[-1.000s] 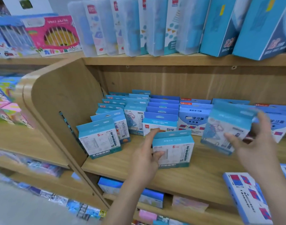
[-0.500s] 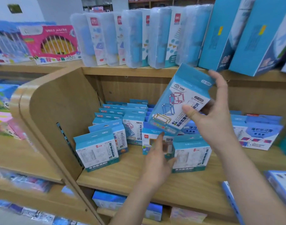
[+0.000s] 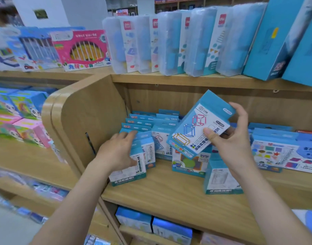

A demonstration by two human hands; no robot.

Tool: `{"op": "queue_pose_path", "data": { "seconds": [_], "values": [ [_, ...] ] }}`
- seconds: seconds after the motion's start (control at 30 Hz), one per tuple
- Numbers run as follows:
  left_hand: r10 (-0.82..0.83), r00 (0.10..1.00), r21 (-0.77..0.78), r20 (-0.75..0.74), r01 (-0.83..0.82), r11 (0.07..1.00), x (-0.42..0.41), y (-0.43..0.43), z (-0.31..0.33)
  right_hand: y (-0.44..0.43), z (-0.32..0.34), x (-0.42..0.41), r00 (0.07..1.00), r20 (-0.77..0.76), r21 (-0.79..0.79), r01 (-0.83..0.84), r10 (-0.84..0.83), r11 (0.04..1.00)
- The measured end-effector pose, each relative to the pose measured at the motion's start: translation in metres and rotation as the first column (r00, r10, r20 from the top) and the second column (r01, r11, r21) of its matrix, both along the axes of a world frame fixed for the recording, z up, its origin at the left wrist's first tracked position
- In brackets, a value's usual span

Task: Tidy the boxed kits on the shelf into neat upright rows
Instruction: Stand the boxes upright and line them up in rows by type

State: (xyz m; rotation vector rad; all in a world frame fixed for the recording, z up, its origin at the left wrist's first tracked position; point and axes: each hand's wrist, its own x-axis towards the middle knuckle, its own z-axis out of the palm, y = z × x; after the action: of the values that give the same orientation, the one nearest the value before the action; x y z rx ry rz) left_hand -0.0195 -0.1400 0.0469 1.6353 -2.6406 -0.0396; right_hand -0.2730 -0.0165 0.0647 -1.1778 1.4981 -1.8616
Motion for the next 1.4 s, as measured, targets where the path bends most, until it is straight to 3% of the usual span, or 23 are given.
{"op": "queue_pose_path", "data": {
  "seconds": [0.2, 0.33, 0.53, 0.67, 0.77, 0.83, 1.0, 1.2, 1.3, 1.4],
  "values": [
    [-0.015, 0.996, 0.051, 0.089, 0.011, 0.999, -0.008, -0.005, 0.006, -0.008, -0.003, 0.000, 1.000, 0.007, 0.001, 0.023, -0.023, 1.000],
    [-0.110, 0.988, 0.007, 0.106, 0.110, 0.994, 0.000, 0.010, 0.007, -0.017, 0.004, 0.005, 0.999, 0.029, -0.051, 0.046, -0.045, 0.998],
    [-0.300, 0.954, 0.065, -0.023, 0.301, 0.951, 0.017, 0.032, 0.002, -0.054, 0.017, 0.039, 0.972, -0.199, -0.043, -0.133, 0.122, 0.990],
    [-0.357, 0.934, 0.021, 0.012, 0.357, 0.934, 0.011, 0.035, 0.000, -0.074, -0.005, 0.063, 0.792, -0.571, 0.234, -0.092, 0.214, 0.968],
    [-0.354, 0.934, -0.010, 0.035, 0.355, 0.935, 0.010, 0.034, 0.000, -0.082, -0.024, 0.063, 0.491, -0.853, 0.305, 0.195, 0.177, 0.932],
    [-0.350, 0.936, -0.007, 0.034, 0.350, 0.937, 0.010, 0.033, -0.001, -0.085, -0.031, 0.060, 0.352, -0.923, 0.268, 0.301, 0.155, 0.915],
    [-0.352, 0.936, -0.021, 0.019, 0.352, 0.936, 0.010, 0.031, -0.002, -0.085, -0.042, 0.061, 0.288, -0.948, 0.236, 0.342, 0.137, 0.910],
    [-0.347, 0.938, -0.028, 0.016, 0.347, 0.937, 0.008, 0.027, -0.003, -0.079, -0.040, 0.058, 0.342, -0.936, 0.209, 0.351, 0.083, 0.913],
    [-0.350, 0.937, -0.021, 0.018, 0.350, 0.936, 0.006, 0.026, -0.004, -0.083, -0.043, 0.055, 0.313, -0.939, 0.251, 0.333, 0.144, 0.909],
    [-0.352, 0.936, -0.020, 0.015, 0.352, 0.936, 0.006, 0.026, -0.004, -0.084, -0.046, 0.056, 0.264, -0.959, 0.191, 0.346, 0.100, 0.918]
  ]
}}
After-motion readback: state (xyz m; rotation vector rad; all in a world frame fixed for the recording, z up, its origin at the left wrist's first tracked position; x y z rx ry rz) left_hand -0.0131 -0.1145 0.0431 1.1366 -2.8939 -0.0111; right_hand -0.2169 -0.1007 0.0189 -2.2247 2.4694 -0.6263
